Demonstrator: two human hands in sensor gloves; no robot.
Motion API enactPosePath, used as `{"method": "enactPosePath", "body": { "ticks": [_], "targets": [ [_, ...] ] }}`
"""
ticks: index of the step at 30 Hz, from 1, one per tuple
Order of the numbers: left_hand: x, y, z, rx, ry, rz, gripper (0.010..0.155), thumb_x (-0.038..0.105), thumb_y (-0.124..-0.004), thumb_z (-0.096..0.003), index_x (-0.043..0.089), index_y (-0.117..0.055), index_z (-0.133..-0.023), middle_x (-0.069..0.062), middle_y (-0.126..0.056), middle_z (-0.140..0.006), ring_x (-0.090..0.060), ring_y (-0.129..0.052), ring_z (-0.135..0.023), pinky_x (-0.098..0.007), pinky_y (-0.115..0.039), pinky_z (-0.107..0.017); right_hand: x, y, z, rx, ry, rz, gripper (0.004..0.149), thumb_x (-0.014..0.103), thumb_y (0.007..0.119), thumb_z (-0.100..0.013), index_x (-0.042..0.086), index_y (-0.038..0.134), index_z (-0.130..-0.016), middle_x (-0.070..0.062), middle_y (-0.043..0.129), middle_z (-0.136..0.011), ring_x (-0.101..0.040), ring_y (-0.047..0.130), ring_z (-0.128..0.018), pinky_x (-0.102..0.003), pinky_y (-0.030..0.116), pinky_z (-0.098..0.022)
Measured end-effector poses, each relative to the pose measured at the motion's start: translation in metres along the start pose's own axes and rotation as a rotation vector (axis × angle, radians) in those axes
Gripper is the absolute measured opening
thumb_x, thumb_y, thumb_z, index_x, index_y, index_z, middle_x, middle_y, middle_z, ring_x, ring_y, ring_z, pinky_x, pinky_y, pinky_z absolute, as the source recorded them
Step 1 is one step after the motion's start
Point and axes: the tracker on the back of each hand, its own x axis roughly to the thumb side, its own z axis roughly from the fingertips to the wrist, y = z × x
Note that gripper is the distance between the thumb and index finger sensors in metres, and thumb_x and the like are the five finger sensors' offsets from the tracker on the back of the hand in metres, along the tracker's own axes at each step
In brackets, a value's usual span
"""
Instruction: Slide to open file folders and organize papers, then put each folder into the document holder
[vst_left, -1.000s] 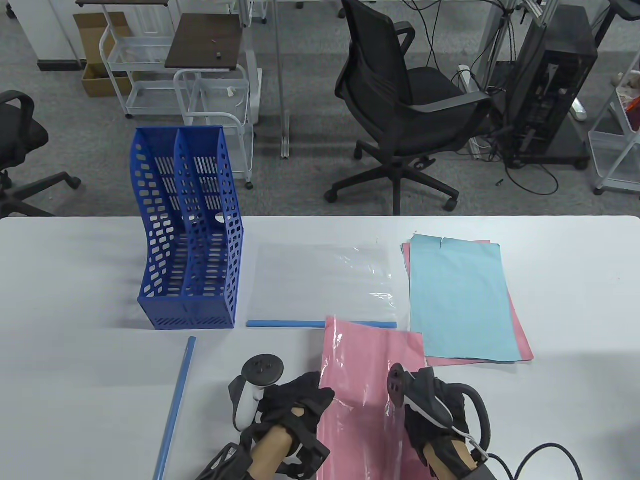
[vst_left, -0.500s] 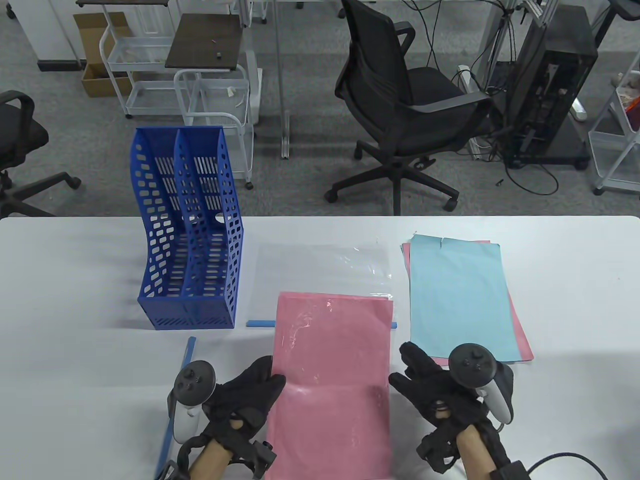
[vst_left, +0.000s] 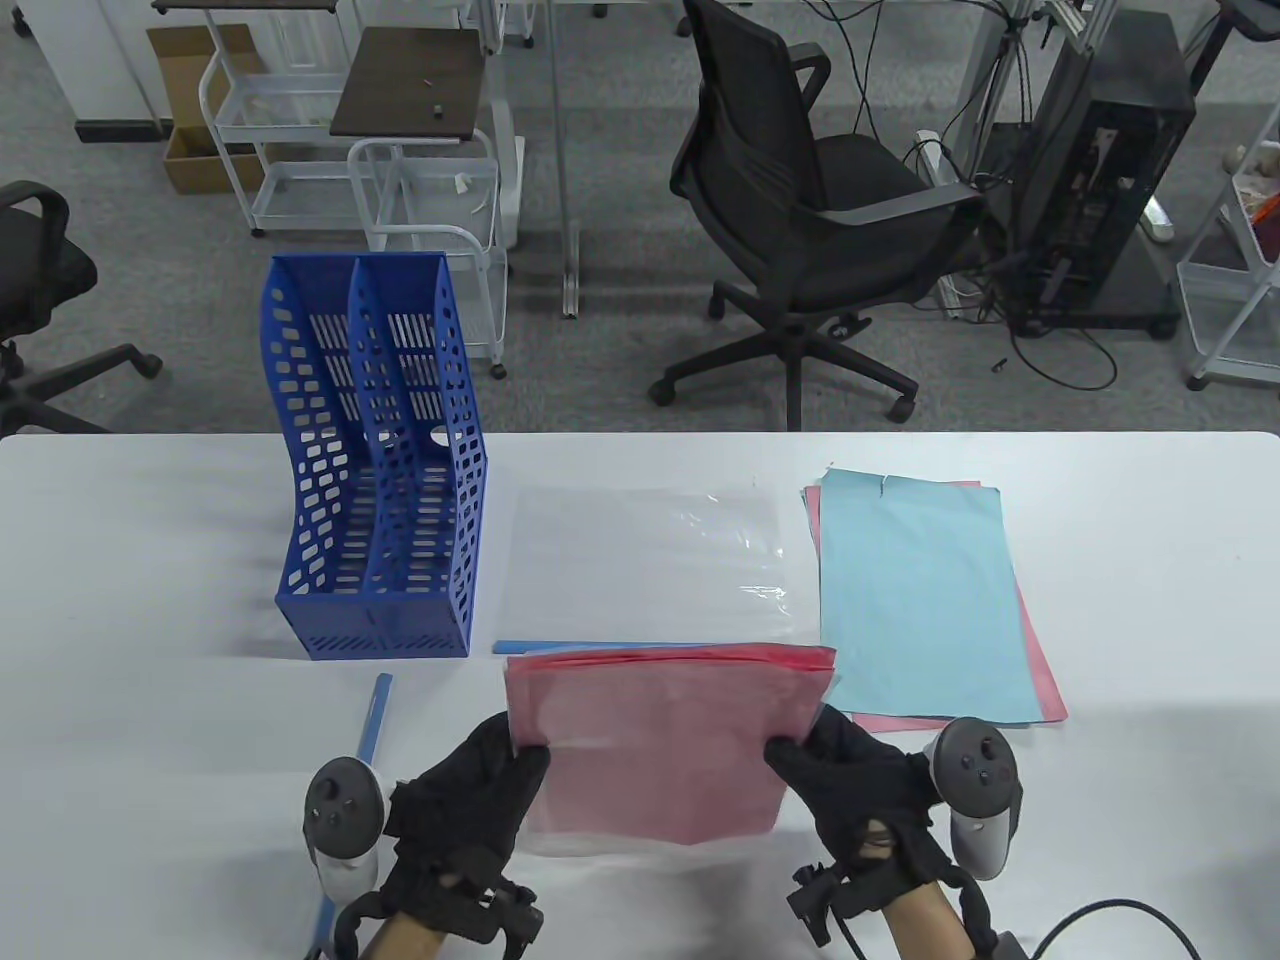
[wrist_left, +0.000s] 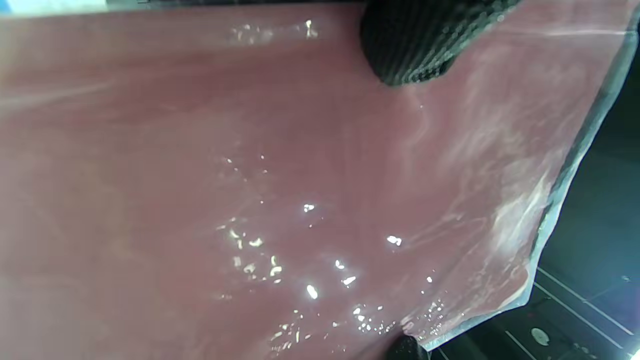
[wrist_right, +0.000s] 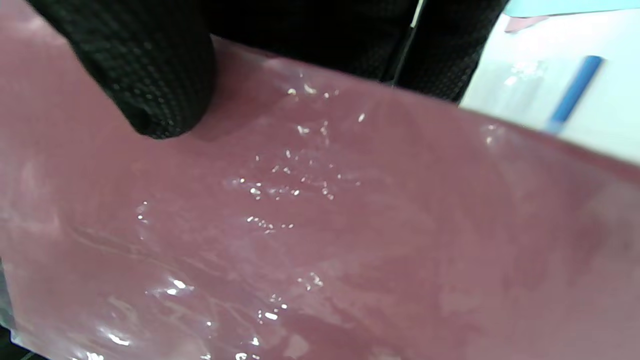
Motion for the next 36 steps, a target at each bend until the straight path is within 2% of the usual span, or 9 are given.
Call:
{"method": "enactPosePath", "body": {
  "ticks": [10, 13, 16, 18, 22, 25, 30, 33, 36],
  "targets": [
    [-0.004, -0.002, 0.001, 0.023, -0.002, 0.005, 0.044, 0.035, -0.083, -0.0456, 0.035, -0.084, -0.090, 0.006, -0.095, -0.090, -0.023, -0.102, -0.079, -0.051, -0.078, -0.070, 0.001, 0.007, 0.003, -0.041, -0.043, -0.015, 0.043, 0.044, 0.085, -0.036, 0.036, 0.082, -0.078, 0.010, 0.096, -0.080, -0.021, 0.096, -0.077, -0.054, 0.072, -0.068],
    [-0.020, -0.005, 0.000, -0.011, 0.108, -0.037, 0.052, 0.037, -0.083, -0.0456, 0.032, -0.077, -0.097, 0.003, -0.087, -0.098, -0.027, -0.096, -0.086, -0.053, -0.074, -0.071, -0.010, 0.013, 0.000, 0.009, 0.025, -0.044, 0.064, 0.048, 0.086, -0.035, 0.028, 0.066, -0.093, 0.001, 0.079, -0.098, -0.032, 0.084, -0.088, -0.060, 0.064, -0.069],
    [-0.029, -0.008, 0.000, -0.036, 0.150, 0.017, 0.047, 0.035, -0.081, -0.0467, 0.032, -0.082, -0.093, 0.003, -0.092, -0.092, -0.027, -0.099, -0.081, -0.054, -0.075, -0.070, -0.018, 0.016, 0.000, -0.011, 0.081, -0.092, 0.051, 0.040, 0.085, -0.037, 0.028, 0.075, -0.086, 0.002, 0.088, -0.089, -0.031, 0.089, -0.083, -0.060, 0.064, -0.068],
    [-0.028, -0.010, 0.000, -0.050, 0.142, 0.055, 0.045, 0.032, -0.080, -0.0473, 0.031, -0.083, -0.092, 0.002, -0.093, -0.091, -0.027, -0.099, -0.081, -0.054, -0.075, -0.070, -0.015, 0.016, 0.001, 0.006, 0.051, -0.091, 0.044, 0.039, 0.084, -0.038, 0.031, 0.080, -0.081, 0.005, 0.093, -0.083, -0.026, 0.094, -0.079, -0.058, 0.068, -0.068],
    [-0.020, -0.011, 0.000, -0.038, 0.090, 0.018, 0.047, 0.035, -0.080, -0.0469, 0.033, -0.081, -0.093, 0.004, -0.092, -0.093, -0.025, -0.098, -0.083, -0.053, -0.075, -0.071, -0.008, 0.017, 0.002, 0.003, 0.003, -0.097, 0.049, 0.045, 0.084, -0.037, 0.032, 0.077, -0.083, 0.006, 0.090, -0.087, -0.025, 0.091, -0.083, -0.057, 0.066, -0.070],
    [-0.031, -0.015, 0.000, -0.068, 0.170, -0.047, 0.050, 0.037, -0.080, -0.0469, 0.032, -0.076, -0.097, 0.003, -0.088, -0.097, -0.027, -0.095, -0.087, -0.053, -0.074, -0.072, -0.021, 0.023, 0.001, 0.016, 0.082, -0.076, 0.064, 0.050, 0.084, -0.034, 0.028, 0.067, -0.091, 0.000, 0.079, -0.097, -0.034, 0.082, -0.088, -0.062, 0.060, -0.069],
    [-0.031, -0.018, 0.000, -0.070, 0.143, 0.018, 0.047, 0.035, -0.078, -0.0477, 0.032, -0.079, -0.095, 0.003, -0.090, -0.095, -0.027, -0.096, -0.085, -0.054, -0.073, -0.072, -0.020, 0.022, 0.002, -0.001, 0.064, -0.129, 0.052, 0.046, 0.083, -0.037, 0.030, 0.073, -0.086, 0.004, 0.085, -0.091, -0.029, 0.086, -0.086, -0.060, 0.061, -0.070],
    [-0.028, -0.017, 0.000, -0.068, 0.123, 0.004, 0.049, 0.038, -0.080, -0.0468, 0.033, -0.077, -0.096, 0.004, -0.089, -0.096, -0.026, -0.095, -0.087, -0.054, -0.073, -0.072, -0.015, 0.021, 0.003, -0.010, 0.026, -0.101, 0.057, 0.051, 0.083, -0.036, 0.031, 0.070, -0.088, 0.005, 0.082, -0.094, -0.028, 0.084, -0.088, -0.060, 0.060, -0.072],
    [-0.039, -0.018, 0.001, -0.086, 0.192, -0.022, 0.050, 0.038, -0.079, -0.0472, 0.033, -0.077, -0.097, 0.003, -0.089, -0.096, -0.028, -0.094, -0.087, -0.054, -0.073, -0.071, -0.029, 0.023, 0.002, -0.042, 0.100, -0.076, 0.056, 0.048, 0.084, -0.036, 0.028, 0.071, -0.087, 0.001, 0.083, -0.092, -0.032, 0.084, -0.086, -0.061, 0.060, -0.069]
  ]
}}
